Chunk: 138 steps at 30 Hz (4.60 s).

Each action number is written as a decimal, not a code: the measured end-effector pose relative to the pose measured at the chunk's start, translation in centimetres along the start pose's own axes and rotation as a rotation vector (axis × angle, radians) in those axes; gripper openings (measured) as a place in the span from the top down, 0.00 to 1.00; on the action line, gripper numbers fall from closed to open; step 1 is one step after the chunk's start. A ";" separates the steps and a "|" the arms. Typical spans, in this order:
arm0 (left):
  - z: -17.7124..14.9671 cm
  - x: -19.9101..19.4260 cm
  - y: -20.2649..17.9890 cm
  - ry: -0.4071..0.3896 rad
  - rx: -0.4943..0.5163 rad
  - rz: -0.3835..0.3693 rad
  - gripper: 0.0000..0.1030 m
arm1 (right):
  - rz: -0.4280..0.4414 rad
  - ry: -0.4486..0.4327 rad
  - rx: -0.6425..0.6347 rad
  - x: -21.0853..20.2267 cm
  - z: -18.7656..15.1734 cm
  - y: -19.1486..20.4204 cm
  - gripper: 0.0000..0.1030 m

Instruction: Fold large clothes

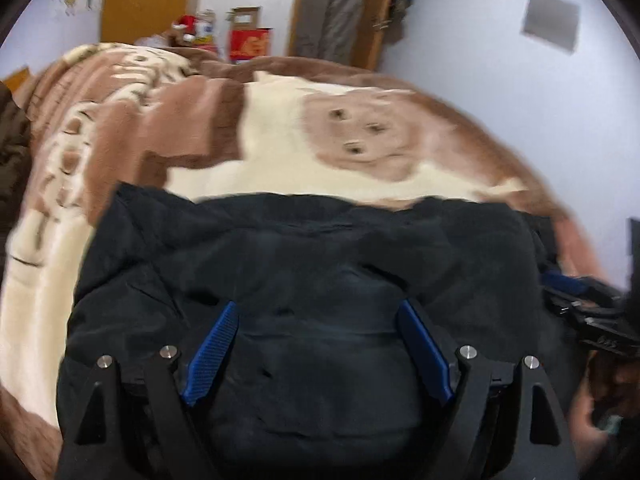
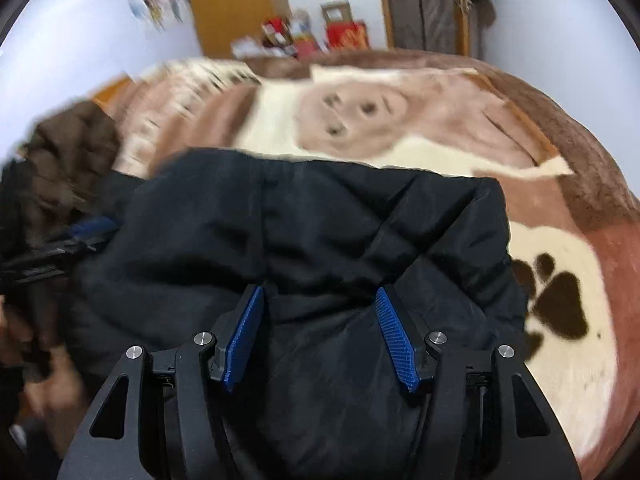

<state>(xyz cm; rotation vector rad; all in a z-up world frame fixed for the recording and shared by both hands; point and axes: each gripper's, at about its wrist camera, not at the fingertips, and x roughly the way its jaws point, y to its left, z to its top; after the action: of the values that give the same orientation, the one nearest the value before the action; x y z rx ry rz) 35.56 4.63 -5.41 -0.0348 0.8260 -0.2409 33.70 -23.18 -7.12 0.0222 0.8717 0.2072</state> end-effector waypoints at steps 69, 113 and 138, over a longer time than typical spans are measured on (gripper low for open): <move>0.6 8.7 -5.4 0.042 -0.025 0.003 0.11 | -0.115 -0.071 0.137 5.6 -0.8 -0.8 0.43; -3.0 3.0 10.2 -0.011 -0.212 0.094 0.05 | -0.207 -0.102 0.210 1.1 -3.5 -6.4 0.43; -6.8 -1.3 8.4 0.013 -0.167 0.054 0.11 | -0.189 -0.024 0.226 -3.2 -6.7 -5.4 0.43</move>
<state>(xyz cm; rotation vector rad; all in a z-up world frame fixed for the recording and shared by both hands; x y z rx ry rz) 31.36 13.51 -10.11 -0.1676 0.8574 -0.1207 27.57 -29.54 -9.58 0.1526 0.8640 -0.0688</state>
